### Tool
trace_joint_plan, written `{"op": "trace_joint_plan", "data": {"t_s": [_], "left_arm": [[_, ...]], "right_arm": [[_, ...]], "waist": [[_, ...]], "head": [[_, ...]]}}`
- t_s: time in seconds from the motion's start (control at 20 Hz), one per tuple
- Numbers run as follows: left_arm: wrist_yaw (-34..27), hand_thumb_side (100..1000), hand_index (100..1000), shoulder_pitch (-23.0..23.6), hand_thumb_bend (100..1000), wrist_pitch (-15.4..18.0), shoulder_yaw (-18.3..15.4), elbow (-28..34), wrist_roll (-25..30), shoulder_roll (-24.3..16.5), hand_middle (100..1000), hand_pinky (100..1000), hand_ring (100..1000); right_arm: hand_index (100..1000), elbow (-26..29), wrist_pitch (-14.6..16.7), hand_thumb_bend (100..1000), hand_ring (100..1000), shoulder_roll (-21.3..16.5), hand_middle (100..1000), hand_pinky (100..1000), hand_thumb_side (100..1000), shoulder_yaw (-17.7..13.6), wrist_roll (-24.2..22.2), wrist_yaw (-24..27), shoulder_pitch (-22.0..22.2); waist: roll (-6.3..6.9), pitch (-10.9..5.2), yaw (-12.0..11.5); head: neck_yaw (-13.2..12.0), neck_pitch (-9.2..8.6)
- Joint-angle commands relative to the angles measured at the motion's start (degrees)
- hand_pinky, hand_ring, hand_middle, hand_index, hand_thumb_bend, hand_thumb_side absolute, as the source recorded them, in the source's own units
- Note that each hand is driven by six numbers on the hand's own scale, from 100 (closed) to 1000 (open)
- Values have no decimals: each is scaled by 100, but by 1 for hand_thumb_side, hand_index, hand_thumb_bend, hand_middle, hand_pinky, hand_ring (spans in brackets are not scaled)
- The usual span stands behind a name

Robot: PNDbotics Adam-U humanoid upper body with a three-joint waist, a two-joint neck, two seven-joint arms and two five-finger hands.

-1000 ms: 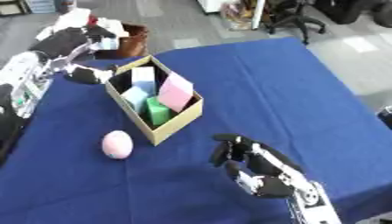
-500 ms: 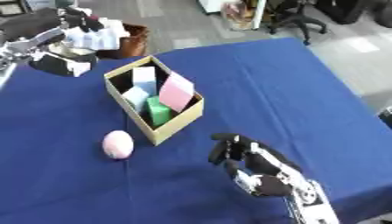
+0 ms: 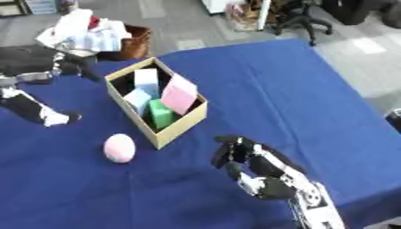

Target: Pick up objects on the table and place them in the box.

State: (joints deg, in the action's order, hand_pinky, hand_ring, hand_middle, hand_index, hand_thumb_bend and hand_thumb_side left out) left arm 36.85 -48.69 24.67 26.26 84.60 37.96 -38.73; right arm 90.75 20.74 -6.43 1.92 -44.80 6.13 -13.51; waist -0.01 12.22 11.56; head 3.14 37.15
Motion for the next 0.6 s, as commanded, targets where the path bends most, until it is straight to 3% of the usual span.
{"op": "trace_joint_plan", "data": {"t_s": [0.05, 0.4, 0.6], "left_arm": [[29, 410, 886, -74, 320, 78, 157, -38, 192, -2, 756, 825, 758], [309, 482, 901, -83, 311, 270, 395, -572, 400, 284, 783, 829, 772], [377, 480, 900, -84, 272, 384, 449, -819, 423, 427, 783, 829, 773]], "right_arm": [[912, 44, 41, 100, 709, -110, 645, 673, 433, -13, -11, 0, -30], [912, 41, 41, 100, 709, -100, 645, 673, 433, -10, -15, 4, -30], [912, 44, 37, 100, 709, -96, 645, 673, 432, -1, -22, 7, -32]], "waist": [[16, -149, -6], [13, -151, 17], [12, -148, 12]], "head": [[1, -66], [4, -64], [4, -60]]}}
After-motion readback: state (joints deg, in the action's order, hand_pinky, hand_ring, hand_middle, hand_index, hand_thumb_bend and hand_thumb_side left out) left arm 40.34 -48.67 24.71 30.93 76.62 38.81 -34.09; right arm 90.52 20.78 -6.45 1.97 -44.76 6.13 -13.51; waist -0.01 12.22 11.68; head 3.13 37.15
